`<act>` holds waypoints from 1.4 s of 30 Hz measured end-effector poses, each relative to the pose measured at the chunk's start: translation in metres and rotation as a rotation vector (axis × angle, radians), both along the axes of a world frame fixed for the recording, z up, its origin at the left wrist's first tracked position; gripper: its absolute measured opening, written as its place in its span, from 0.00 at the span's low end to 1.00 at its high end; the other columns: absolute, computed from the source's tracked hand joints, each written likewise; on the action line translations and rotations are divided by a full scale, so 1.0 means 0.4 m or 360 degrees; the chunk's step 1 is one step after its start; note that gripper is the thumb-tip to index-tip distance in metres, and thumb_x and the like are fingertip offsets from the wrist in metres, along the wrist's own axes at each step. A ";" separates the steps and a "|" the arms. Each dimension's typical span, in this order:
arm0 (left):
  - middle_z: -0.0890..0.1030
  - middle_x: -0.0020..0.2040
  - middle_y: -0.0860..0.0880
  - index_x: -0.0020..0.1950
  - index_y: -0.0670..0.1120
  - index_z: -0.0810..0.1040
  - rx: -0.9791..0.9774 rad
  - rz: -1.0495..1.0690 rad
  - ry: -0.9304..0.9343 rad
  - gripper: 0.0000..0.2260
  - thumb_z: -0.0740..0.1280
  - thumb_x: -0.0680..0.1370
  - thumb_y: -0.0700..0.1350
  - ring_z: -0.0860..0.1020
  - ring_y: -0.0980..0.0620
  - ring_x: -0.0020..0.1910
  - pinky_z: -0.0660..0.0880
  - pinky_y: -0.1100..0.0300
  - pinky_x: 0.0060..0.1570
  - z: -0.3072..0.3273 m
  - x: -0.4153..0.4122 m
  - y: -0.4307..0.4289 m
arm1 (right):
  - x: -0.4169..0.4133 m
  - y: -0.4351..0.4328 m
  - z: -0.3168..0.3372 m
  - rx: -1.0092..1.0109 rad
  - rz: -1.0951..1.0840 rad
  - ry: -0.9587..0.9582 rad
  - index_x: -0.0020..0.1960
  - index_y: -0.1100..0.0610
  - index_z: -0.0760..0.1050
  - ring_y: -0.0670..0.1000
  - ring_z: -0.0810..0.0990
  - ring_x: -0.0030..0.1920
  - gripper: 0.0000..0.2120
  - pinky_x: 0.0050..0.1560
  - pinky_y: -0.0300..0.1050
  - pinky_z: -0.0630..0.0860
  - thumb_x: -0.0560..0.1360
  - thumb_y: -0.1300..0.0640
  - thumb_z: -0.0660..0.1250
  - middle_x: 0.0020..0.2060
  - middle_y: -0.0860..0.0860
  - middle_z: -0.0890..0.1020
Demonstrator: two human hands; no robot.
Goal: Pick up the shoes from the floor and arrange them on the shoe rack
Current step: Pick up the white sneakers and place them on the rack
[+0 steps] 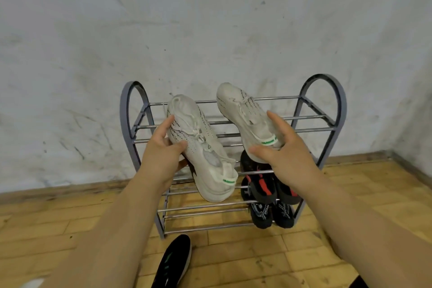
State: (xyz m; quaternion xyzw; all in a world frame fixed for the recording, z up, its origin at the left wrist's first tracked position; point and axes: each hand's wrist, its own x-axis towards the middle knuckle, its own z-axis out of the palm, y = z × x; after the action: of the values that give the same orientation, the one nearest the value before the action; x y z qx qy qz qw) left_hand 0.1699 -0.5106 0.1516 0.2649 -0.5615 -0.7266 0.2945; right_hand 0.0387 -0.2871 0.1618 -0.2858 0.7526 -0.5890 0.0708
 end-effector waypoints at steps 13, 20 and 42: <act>0.86 0.57 0.45 0.73 0.61 0.75 -0.0334 -0.0652 -0.0484 0.29 0.67 0.81 0.31 0.85 0.43 0.57 0.81 0.43 0.58 -0.025 0.053 0.023 | 0.000 0.093 0.055 -0.0068 0.0318 -0.0046 0.73 0.34 0.69 0.25 0.74 0.59 0.39 0.56 0.27 0.75 0.72 0.62 0.78 0.63 0.33 0.74; 0.81 0.64 0.39 0.67 0.64 0.79 -0.0253 -0.0864 -0.0775 0.28 0.69 0.79 0.32 0.80 0.34 0.64 0.76 0.30 0.61 -0.078 0.089 0.046 | 0.004 0.211 0.071 0.0101 0.0508 -0.0044 0.74 0.37 0.69 0.25 0.77 0.54 0.39 0.47 0.22 0.72 0.71 0.65 0.77 0.60 0.33 0.77; 0.79 0.66 0.46 0.74 0.56 0.73 -0.0028 -0.0289 -0.0482 0.30 0.65 0.80 0.27 0.81 0.42 0.59 0.82 0.43 0.56 -0.218 -0.254 0.136 | -0.232 0.167 -0.224 0.0347 -0.0097 -0.0263 0.79 0.46 0.66 0.46 0.73 0.66 0.36 0.63 0.42 0.71 0.75 0.57 0.76 0.72 0.45 0.72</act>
State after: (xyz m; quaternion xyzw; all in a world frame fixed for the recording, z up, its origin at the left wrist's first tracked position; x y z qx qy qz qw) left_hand 0.0683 -0.4561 0.0643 0.3170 -0.6273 -0.6970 0.1420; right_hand -0.0541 -0.2204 0.0724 -0.2040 0.8121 -0.5271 0.1451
